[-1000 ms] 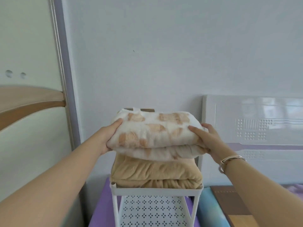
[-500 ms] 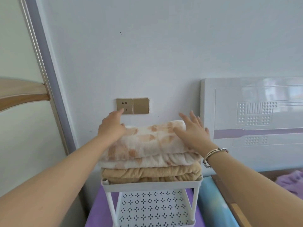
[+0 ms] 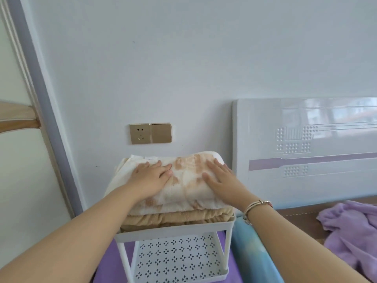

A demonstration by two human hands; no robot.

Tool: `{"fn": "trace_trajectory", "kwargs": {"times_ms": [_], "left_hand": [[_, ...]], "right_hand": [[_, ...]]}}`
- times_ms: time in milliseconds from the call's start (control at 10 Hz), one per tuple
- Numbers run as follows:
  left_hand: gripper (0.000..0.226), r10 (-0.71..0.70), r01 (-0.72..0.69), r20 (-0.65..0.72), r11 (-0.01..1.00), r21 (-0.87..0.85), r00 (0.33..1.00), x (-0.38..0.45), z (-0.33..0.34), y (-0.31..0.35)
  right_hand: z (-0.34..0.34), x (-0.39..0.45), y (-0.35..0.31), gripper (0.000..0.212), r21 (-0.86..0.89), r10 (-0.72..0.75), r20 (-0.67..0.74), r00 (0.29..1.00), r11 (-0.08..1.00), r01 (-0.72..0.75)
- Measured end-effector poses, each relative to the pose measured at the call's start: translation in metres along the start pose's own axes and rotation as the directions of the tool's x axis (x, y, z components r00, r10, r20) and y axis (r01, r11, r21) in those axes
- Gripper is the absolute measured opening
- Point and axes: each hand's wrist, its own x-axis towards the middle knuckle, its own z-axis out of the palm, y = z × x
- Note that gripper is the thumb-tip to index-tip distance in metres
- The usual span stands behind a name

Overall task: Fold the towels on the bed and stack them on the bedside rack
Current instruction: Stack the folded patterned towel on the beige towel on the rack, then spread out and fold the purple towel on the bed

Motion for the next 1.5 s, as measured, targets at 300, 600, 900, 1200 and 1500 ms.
{"fn": "trace_trajectory", "kwargs": {"times_ms": [300, 600, 900, 1200, 1500], "left_hand": [[0.045, 0.408, -0.431, -0.14, 0.856, -0.286, 0.902, -0.016, 0.031, 0.155], [0.049, 0.603, -0.542, 0.253, 0.795, -0.273, 0.757, -0.046, 0.206, 0.33], [0.049, 0.493, -0.328, 0.476, 0.861, -0.389, 0.729, -0.021, 0.378, 0.376], [0.049, 0.567, -0.411, 0.401, 0.813, -0.412, 0.72, 0.02, 0.452, 0.369], [0.072, 0.429, -0.209, 0.437, 0.86, -0.466, 0.791, 0.001, 0.423, 0.381]], "right_hand": [[-0.072, -0.156, 0.115, 0.053, 0.197, 0.34, -0.116, 0.933, 0.929, -0.314], [-0.098, -0.31, 0.233, 0.024, 0.109, 0.611, -0.166, 0.774, 0.791, -0.602], [-0.03, -0.321, 0.339, 0.043, -0.005, 0.689, -0.047, 0.723, 0.724, -0.69], [-0.007, -0.231, 0.433, 0.031, -0.208, 0.714, -0.099, 0.693, 0.667, -0.716], [-0.031, -0.306, 0.395, 0.027, 0.107, 0.757, 0.075, 0.65, 0.642, -0.76]]}}
